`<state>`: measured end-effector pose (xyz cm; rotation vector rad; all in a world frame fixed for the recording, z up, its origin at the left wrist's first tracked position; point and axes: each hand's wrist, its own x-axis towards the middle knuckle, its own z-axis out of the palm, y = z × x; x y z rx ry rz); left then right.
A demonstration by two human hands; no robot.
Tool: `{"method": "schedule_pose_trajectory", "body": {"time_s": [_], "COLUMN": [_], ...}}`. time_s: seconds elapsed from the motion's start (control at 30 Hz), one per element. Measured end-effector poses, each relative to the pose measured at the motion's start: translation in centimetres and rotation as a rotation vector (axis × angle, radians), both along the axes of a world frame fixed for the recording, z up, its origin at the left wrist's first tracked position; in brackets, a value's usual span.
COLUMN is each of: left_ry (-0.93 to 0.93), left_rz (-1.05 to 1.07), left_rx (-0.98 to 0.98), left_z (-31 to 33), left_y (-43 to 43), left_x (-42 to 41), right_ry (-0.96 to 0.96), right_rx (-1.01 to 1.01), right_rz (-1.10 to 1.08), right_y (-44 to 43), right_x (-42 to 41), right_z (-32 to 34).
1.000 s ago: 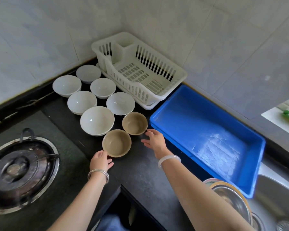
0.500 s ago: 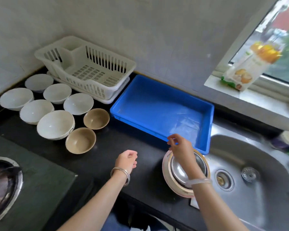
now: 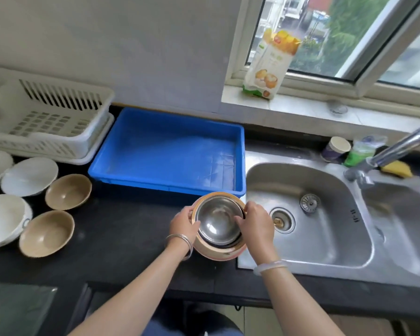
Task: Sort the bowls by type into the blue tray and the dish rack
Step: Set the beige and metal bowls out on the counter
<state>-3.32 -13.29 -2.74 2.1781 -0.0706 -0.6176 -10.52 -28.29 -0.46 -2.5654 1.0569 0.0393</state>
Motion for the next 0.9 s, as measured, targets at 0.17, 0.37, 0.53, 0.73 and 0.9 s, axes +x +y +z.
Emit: {"method": "schedule_pose_trajectory", "body": {"time_s": [0.17, 0.37, 0.53, 0.73, 0.9], "left_ry": [0.019, 0.009, -0.055, -0.122, -0.187], "left_rz": [-0.017, 0.003, -0.015, -0.056, -0.075], "left_rx": [-0.032, -0.084, -0.063, 0.048, 0.125], "left_z": [-0.2, -0.2, -0.2, -0.3, -0.3], "left_y": [0.3, 0.4, 0.0, -1.3, -1.8], "left_x": [0.2, 0.0, 0.2, 0.7, 0.9], "right_ry": [0.006, 0.004, -0.08, -0.209, -0.227], "right_rx": [-0.047, -0.021, 0.073, 0.124, 0.154], "right_rz": [0.018, 0.015, -0.027, -0.143, -0.162], "right_y": [0.0, -0.3, -0.9, -1.9, -2.2], "right_x": [0.7, 0.6, -0.3, -1.0, -1.4], "right_z": [0.1, -0.1, 0.0, 0.3, 0.2]}}
